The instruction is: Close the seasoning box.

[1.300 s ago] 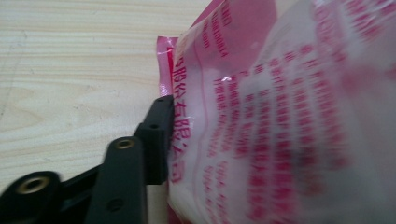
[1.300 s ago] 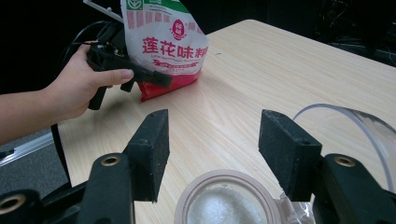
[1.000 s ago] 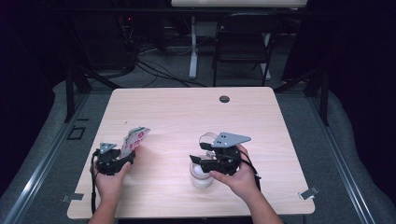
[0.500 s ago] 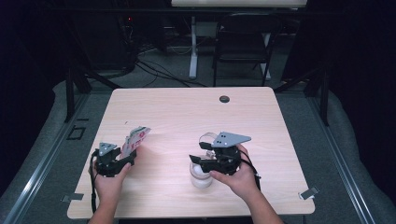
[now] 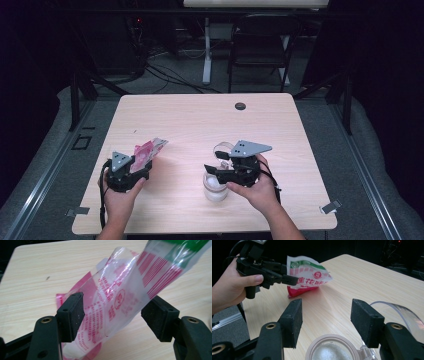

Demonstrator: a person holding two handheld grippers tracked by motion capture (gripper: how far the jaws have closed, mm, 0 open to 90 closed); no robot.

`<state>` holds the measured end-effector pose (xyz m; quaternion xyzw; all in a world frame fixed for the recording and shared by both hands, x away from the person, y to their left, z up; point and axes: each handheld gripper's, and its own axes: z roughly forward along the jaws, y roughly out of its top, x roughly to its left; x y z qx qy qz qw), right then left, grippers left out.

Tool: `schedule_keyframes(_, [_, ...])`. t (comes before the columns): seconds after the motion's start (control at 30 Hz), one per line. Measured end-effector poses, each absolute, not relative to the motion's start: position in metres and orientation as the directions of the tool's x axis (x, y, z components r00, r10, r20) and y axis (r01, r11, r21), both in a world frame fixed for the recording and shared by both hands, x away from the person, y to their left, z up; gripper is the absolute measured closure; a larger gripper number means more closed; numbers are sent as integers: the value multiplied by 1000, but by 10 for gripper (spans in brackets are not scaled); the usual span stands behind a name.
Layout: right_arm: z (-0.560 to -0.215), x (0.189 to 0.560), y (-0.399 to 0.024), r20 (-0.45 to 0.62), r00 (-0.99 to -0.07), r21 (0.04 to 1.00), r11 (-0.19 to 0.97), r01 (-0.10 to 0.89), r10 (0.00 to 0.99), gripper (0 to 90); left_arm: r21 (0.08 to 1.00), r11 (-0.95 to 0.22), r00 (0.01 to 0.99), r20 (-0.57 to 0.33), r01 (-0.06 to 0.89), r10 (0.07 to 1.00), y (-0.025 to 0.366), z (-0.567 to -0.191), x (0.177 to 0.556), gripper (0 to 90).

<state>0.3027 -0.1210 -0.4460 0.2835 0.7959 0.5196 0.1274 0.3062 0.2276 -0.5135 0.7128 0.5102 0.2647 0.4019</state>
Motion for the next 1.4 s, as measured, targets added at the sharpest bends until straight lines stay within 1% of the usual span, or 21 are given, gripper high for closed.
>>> schedule_keyframes(0.43, [-444,303,-123,88,-803,901,296,316,590,428,841,-215,426,-20,496,904,205,-510,300,344])
schedule_keyframes(0.8, [-441,303,-128,87,-795,907,281,312,600,430,838,-262,475,3,480,880,193,-506,295,366])
schedule_keyframes(1.13, [-437,302,-135,84,-786,913,269,308,612,433,836,-266,488,-3,480,873,190,-510,297,396])
schedule_keyframes(1.27, [-435,302,-140,89,-777,916,255,309,623,439,841,-245,505,-40,483,862,192,-511,298,415])
schedule_keyframes(1.4, [-432,302,-145,90,-771,918,247,309,630,470,842,-237,502,-45,484,864,193,-513,299,426])
